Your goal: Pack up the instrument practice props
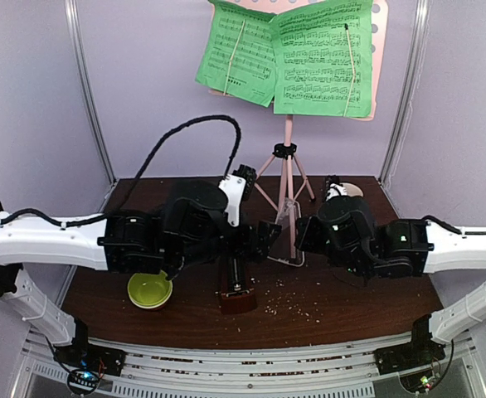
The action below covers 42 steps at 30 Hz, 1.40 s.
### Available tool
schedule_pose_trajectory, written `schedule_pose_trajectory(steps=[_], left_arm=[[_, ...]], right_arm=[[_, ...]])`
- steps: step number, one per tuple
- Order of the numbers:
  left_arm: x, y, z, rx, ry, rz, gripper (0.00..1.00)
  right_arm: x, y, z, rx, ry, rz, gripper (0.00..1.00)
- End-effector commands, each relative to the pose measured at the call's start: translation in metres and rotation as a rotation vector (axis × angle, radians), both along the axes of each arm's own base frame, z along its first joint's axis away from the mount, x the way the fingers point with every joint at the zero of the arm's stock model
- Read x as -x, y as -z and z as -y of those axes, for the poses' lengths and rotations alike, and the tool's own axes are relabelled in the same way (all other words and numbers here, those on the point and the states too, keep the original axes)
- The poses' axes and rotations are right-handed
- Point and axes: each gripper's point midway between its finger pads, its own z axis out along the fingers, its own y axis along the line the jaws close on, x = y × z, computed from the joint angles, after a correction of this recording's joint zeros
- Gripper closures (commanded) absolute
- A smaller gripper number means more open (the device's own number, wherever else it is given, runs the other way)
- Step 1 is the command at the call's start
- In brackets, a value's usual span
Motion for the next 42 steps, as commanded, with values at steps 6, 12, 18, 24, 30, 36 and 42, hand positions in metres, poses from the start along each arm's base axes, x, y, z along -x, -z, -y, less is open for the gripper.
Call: schedule_pose_trajectory(steps=[6, 12, 18, 24, 30, 36, 42], left_arm=[[-0.005, 0.018, 0.001, -0.105, -0.03, 0.016, 0.33], [-0.006, 0.018, 0.004, -0.116, -0.021, 0.041, 0.44], [-0.011, 0.016, 0.007, -0.145, -0.026, 0.091, 0.55], [-0.012, 0.016, 0.008, -0.158, -0.028, 0.106, 0.67], [-0.013, 0.017, 0.008, -0.163, -0.028, 0.11, 0.8], [-0.012, 0.017, 0.009, -0.158, -0.027, 0.109, 0.87], [-0.013, 0.018, 0.01, -0.161, -0.026, 0.108, 0.95]], right_arm=[[-0.011, -0.027, 0.02, 0.013, 0.154, 0.018, 1.0], [-0.013, -0.028, 0.02, 0.009, 0.166, 0.022, 1.0], [-0.012, -0.025, 0.015, 0.012, 0.152, 0.014, 1.0], [-0.013, -0.022, 0.009, 0.014, 0.137, 0.005, 1.0], [-0.014, -0.02, 0.003, 0.017, 0.124, -0.003, 1.0], [-0.014, -0.015, 0.0, 0.019, 0.116, -0.013, 1.0], [-0.014, -0.011, -0.005, 0.019, 0.104, -0.023, 1.0]])
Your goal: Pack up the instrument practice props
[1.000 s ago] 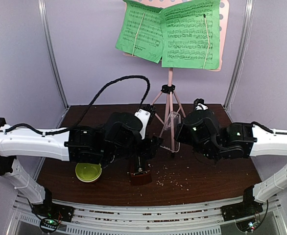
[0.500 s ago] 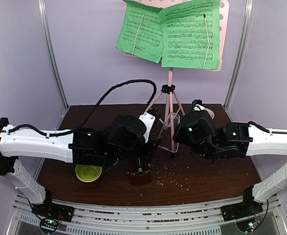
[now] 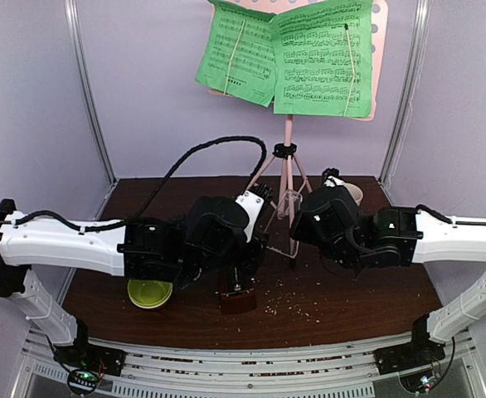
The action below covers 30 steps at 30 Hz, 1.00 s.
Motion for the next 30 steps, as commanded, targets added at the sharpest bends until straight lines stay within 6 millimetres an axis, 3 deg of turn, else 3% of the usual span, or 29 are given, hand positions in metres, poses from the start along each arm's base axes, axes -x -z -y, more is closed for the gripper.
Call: schedule_pose_trajectory(steps=[1, 3, 8, 12, 16, 17, 21, 25, 30], left_arm=[[-0.009, -0.02, 0.003, 0.049, -0.034, 0.035, 0.97], [-0.01, -0.02, 0.002, 0.052, -0.042, 0.035, 0.98], [-0.013, -0.023, -0.003, 0.067, -0.073, 0.034, 1.0], [-0.015, -0.026, -0.008, 0.083, -0.102, 0.034, 1.0], [-0.014, -0.029, -0.011, 0.11, -0.105, 0.036, 1.0], [-0.013, -0.029, -0.011, 0.118, -0.099, 0.036, 1.0], [-0.006, -0.034, -0.01, 0.173, -0.045, 0.021, 1.0], [0.002, -0.044, -0.01, 0.294, 0.076, -0.024, 1.0], [0.019, -0.065, -0.02, 0.506, 0.272, -0.075, 1.0]], right_arm=[[0.002, 0.0, -0.007, 0.003, -0.025, -0.016, 1.0], [0.002, 0.0, -0.008, -0.001, -0.034, -0.017, 0.98], [0.006, -0.002, -0.006, -0.003, -0.068, -0.002, 0.73], [0.01, -0.009, 0.008, -0.019, -0.064, 0.017, 0.5], [0.018, -0.024, 0.022, -0.09, -0.092, 0.074, 0.36], [0.021, -0.033, 0.027, -0.134, -0.109, 0.102, 0.32], [0.031, -0.038, 0.041, -0.245, -0.168, 0.189, 0.09], [0.028, -0.04, 0.045, -0.392, -0.277, 0.215, 0.04], [0.042, -0.074, 0.037, -0.594, -0.513, 0.351, 0.0]])
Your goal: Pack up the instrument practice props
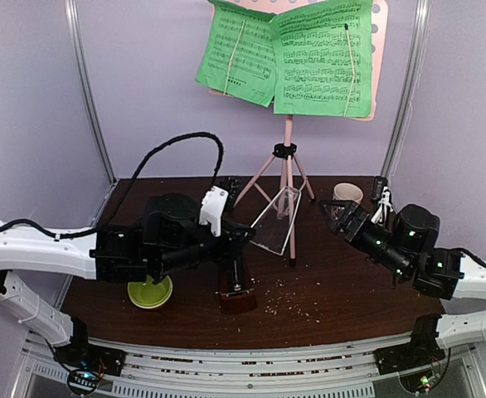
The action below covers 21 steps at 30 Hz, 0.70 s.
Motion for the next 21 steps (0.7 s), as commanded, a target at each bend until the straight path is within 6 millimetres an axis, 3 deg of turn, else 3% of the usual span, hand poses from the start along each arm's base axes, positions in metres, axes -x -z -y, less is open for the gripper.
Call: schedule_pose_trajectory(steps=[1, 7, 12, 21], left_arm=[[0.021, -0.056, 0.0, 0.335, 0.231, -0.023, 1.0], [0.052, -0.086, -0.01, 0.535, 0.477, -0.023, 1.0], [0.067, -0.106, -0.019, 0.636, 0.559, 0.015, 1.0], [0.083, -0.119, -0.024, 0.709, 0.655, 0.017, 1.0]], right_arm=[[0.028, -0.061, -0.023, -0.228, -0.292, 0.219, 0.0], [0.047, -0.098, -0.044, -0.319, -0.472, 0.358, 0.0], [0.066, -0.131, -0.056, -0.43, -0.603, 0.466, 0.0], [0.097, -0.156, -0.073, -0.458, -0.734, 0.579, 0.0]])
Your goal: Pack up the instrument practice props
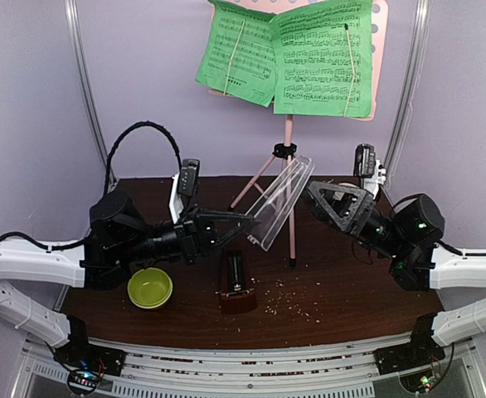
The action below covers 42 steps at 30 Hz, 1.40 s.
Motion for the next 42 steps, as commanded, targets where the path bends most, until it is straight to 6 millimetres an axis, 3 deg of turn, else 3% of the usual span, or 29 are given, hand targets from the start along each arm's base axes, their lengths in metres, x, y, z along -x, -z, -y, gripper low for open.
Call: schedule_pose_trajectory(steps=[1, 5, 22, 32, 42], left_arm=[[0.015, -0.028, -0.01, 0.113, 0.072, 0.042, 1.0], [0.018, -0.026, -0.004, 0.1, 0.1, 0.036, 1.0], [0.015, -0.02, 0.002, 0.097, 0.111, 0.009, 1.0], [0.016, -0.018, 0.005, 0.093, 0.128, 0.008, 1.0], [0.015, -0.017, 0.005, 0.095, 0.12, 0.007, 1.0]], right_arm=[[0.03, -0.039, 0.006, -0.089, -0.072, 0.148, 0.0], [0.036, -0.044, -0.002, -0.066, -0.088, 0.17, 0.01], [0.051, -0.047, -0.015, -0.055, -0.171, 0.202, 0.29], [0.052, -0.049, -0.016, -0.058, -0.18, 0.207, 0.32], [0.051, -0.048, -0.017, -0.058, -0.177, 0.203, 0.44]])
